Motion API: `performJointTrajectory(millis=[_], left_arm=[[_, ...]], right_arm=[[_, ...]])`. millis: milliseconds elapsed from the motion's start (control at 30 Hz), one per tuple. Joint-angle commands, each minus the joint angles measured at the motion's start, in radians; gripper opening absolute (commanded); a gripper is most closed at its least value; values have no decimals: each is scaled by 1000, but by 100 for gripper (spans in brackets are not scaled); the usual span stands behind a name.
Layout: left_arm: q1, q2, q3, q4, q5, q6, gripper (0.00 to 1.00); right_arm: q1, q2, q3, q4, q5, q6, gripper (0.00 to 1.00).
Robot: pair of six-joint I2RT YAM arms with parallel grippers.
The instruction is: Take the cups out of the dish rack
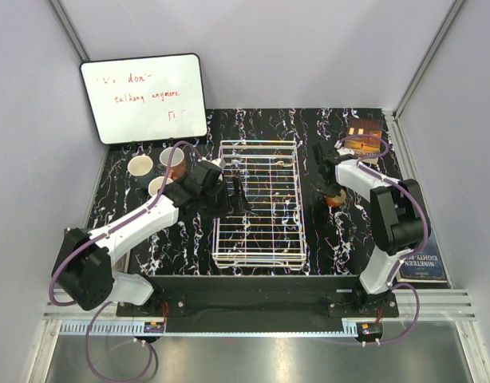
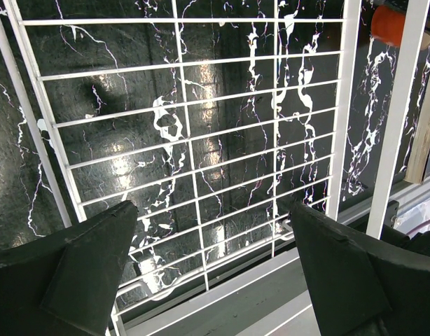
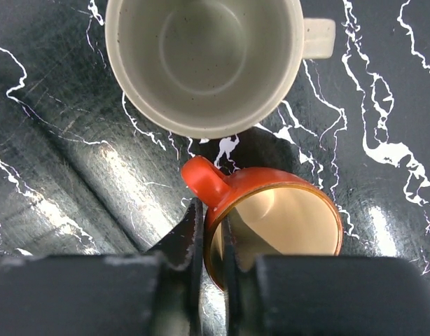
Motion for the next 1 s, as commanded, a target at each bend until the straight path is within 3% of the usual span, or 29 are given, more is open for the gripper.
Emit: performJointTrajectory(millis=[0,467,700,967], left_arm=[[0,-35,-10,-10,-21,27,99],[0,-55,1,-3,-30,31,99],[0,-92,30,-14,-38,71,99],[-3,-187,32,-75,-116,130,99]], right_arm=[[-4,-78,-21,28,-4,6,19],[-4,-249,-26,27,-79,1,50],[-4,-472,56,13,-177,-38,68],[-4,-760,38,-91,-328,-126,79]])
